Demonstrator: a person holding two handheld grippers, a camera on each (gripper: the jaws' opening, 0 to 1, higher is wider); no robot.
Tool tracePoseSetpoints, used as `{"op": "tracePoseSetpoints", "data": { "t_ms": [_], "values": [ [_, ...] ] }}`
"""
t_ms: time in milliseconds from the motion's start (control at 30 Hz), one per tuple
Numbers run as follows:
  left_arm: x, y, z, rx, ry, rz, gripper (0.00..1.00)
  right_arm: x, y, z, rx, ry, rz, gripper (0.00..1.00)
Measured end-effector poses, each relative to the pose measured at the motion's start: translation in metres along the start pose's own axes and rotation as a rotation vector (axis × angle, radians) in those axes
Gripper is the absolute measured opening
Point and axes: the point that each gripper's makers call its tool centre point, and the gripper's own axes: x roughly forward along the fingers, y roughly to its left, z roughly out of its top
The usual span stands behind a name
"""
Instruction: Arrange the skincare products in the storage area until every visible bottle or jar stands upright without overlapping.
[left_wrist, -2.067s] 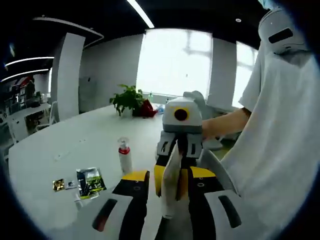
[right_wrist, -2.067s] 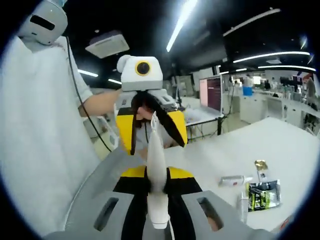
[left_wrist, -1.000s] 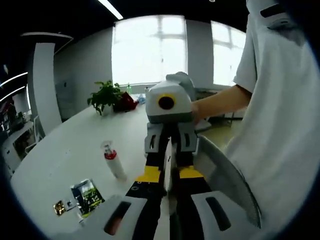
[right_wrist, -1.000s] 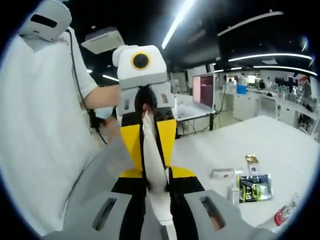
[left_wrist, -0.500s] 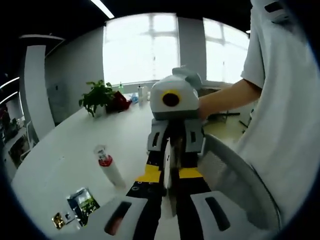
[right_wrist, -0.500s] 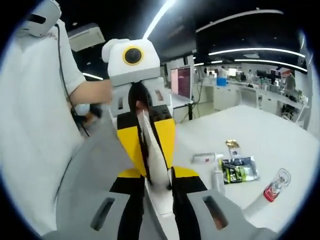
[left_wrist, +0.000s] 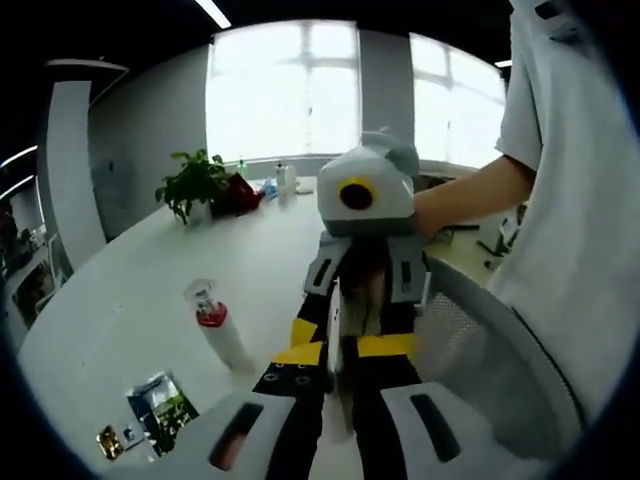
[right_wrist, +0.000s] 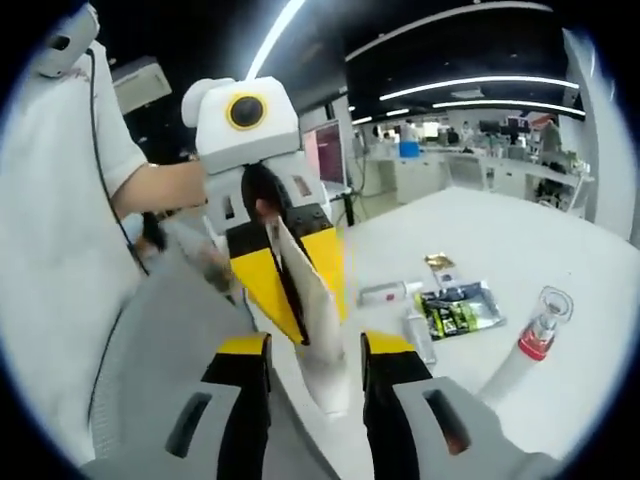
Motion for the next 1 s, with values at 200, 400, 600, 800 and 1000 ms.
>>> {"op": "tracePoseSetpoints", "data": {
  "t_ms": [200, 400, 600, 800, 1000],
  "values": [
    [0.011, 0.014, -0.005, -0.019, -0.006, 0.009, 0.13, -0.003, -0.015, -0.015, 0.075, -0.001, -0.066, 0.49],
    [0.025, 0.035, -0.012, -0.037, -0.020, 0.047, 0.13, -0.010, -0.032, -0.028, 0.140, 0.002, -0.146, 0.57],
    [0.036, 0.056, -0.016, -0.053, -0.036, 0.071, 0.13, -0.020, -0.043, -0.035, 0.172, -0.002, -0.208, 0.63],
    [0.045, 0.076, -0.022, -0.040, -0.039, 0.095, 0.13, -0.026, -0.051, -0.037, 0.210, -0.020, -0.274, 0.69],
    [0.054, 0.096, -0.023, -0.049, -0.052, 0.113, 0.13, -0.025, -0.052, -0.040, 0.213, -0.005, -0.314, 0.72]
  ]
}}
